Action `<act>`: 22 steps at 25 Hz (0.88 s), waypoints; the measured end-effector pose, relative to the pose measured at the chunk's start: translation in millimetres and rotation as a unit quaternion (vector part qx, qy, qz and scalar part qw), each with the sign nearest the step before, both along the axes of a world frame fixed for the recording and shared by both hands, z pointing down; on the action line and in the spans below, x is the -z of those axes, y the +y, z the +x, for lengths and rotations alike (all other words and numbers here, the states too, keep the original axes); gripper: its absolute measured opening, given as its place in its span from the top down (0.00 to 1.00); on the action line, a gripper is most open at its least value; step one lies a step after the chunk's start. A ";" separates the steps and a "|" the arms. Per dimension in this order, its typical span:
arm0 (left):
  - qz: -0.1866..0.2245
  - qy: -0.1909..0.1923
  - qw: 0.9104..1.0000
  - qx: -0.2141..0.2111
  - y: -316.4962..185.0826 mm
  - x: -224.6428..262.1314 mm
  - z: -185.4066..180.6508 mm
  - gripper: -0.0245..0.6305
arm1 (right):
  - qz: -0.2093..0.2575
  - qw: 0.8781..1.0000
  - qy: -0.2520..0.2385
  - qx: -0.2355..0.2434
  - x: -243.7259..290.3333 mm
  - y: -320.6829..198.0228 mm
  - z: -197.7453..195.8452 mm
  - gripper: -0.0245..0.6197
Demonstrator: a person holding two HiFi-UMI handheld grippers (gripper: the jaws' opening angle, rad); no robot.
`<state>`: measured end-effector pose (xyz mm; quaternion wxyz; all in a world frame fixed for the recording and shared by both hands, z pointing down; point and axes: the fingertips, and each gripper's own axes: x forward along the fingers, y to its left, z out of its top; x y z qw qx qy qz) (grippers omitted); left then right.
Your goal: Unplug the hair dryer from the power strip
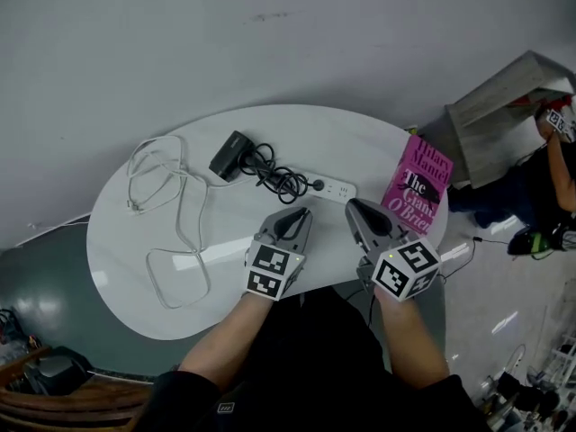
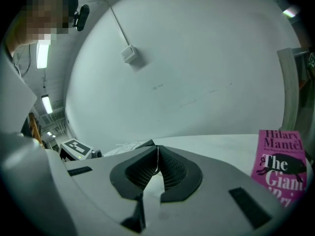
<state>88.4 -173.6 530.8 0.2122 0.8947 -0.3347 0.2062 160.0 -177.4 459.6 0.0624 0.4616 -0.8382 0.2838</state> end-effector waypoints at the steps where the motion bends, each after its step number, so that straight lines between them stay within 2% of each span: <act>1: -0.005 -0.003 1.000 0.002 0.1 -5.9 1.9 0.93 | -0.007 1.000 -0.001 0.002 -6.0 -0.4 2.3 0.91; 10: -0.031 -0.023 0.999 0.033 -8.5 -49.5 17.8 0.93 | -0.038 0.998 -0.015 0.040 -50.7 -6.6 1.0 0.91; 15: -0.022 -0.036 0.997 0.061 -18.6 -58.2 13.1 0.93 | -0.044 0.997 -0.019 0.059 -65.7 -8.9 -2.7 0.91; 22: 0.000 -0.064 0.996 0.069 -31.9 -61.6 8.6 0.93 | -0.054 0.996 -0.022 0.070 -77.5 -7.5 -1.5 0.91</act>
